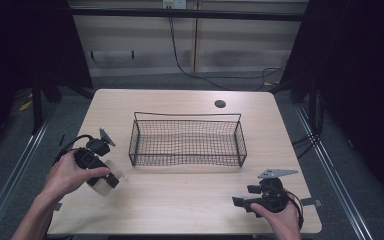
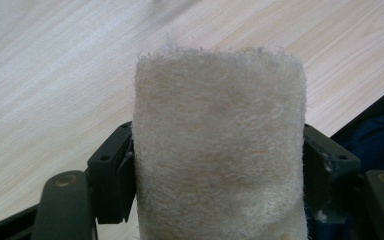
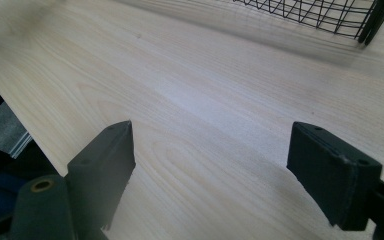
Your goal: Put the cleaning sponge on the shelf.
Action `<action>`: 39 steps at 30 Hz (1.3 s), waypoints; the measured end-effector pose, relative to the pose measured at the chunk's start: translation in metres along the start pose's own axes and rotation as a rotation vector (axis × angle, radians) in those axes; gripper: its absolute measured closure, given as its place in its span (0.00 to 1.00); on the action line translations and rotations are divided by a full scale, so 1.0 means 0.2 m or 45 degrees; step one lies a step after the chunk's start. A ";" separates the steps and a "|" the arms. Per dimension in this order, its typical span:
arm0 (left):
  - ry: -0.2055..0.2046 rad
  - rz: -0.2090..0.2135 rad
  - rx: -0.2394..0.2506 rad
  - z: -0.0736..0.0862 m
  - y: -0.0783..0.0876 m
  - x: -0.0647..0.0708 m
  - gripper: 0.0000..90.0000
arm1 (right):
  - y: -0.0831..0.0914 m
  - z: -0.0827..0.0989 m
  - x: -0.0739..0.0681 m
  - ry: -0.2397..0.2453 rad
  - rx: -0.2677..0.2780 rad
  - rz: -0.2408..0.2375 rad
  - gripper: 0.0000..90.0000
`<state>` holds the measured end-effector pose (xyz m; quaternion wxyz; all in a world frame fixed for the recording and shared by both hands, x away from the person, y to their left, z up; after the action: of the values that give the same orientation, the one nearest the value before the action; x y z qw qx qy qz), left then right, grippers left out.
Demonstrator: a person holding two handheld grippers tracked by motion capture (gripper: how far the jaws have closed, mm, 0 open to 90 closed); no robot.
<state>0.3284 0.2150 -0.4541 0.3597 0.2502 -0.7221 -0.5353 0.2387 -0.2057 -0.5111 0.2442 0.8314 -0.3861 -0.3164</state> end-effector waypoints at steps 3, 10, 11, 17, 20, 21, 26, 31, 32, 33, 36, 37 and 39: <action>0.003 -0.001 -0.005 0.00 0.01 0.00 0.31 | 0.00 0.00 0.00 -0.001 -0.001 -0.001 0.21; -0.019 -0.016 -0.008 -0.01 0.07 0.03 0.31 | 0.00 0.00 0.00 0.003 -0.003 0.009 0.21; -0.026 -0.020 -0.004 -0.01 0.08 0.03 0.31 | 0.00 0.00 0.00 0.003 -0.001 0.009 0.21; -0.047 -0.019 0.011 -0.03 0.13 0.05 0.31 | 0.00 0.00 0.00 0.002 -0.003 0.009 0.21; -0.050 -0.014 0.025 -0.05 0.16 0.06 0.31 | 0.00 0.00 0.00 -0.002 -0.003 0.008 0.21; -0.053 -0.012 0.026 -0.06 0.16 0.06 0.31 | 0.00 0.00 0.00 -0.003 -0.002 0.007 0.21; -0.069 0.013 0.047 -0.09 0.21 0.08 0.31 | 0.00 0.00 0.00 -0.003 -0.002 0.006 0.21; -0.072 0.021 0.055 -0.11 0.23 0.09 0.31 | 0.00 0.00 0.00 -0.005 -0.002 0.006 0.20; -0.073 0.025 0.056 -0.11 0.24 0.09 0.31 | 0.00 0.00 0.00 -0.006 0.001 0.005 0.21; -0.074 0.026 0.061 -0.11 0.25 0.09 0.31 | 0.00 0.00 0.00 -0.006 0.001 0.005 0.20; -0.079 0.027 0.063 -0.12 0.26 0.09 0.31 | 0.00 0.00 0.00 -0.006 0.000 0.006 0.20; -0.076 0.030 0.070 -0.13 0.27 0.09 0.31 | 0.00 0.00 0.00 -0.006 0.001 0.005 0.20; -0.084 0.029 0.068 -0.14 0.28 0.09 0.31 | 0.00 0.00 0.00 -0.006 0.001 0.005 0.20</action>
<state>0.3402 0.2020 -0.3908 0.3352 0.2337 -0.7504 -0.5195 0.2390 -0.2060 -0.5114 0.2437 0.8299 -0.3885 -0.3178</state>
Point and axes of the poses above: each handheld gripper's, and its own axes: y roughly backward along the jaws, z roughly out of its underside, x roughly to its right, the point moved 7 cm from there along -y, roughly forward along the jaws, and after that the axes turned 5 degrees about x, right-handed, at the moved point
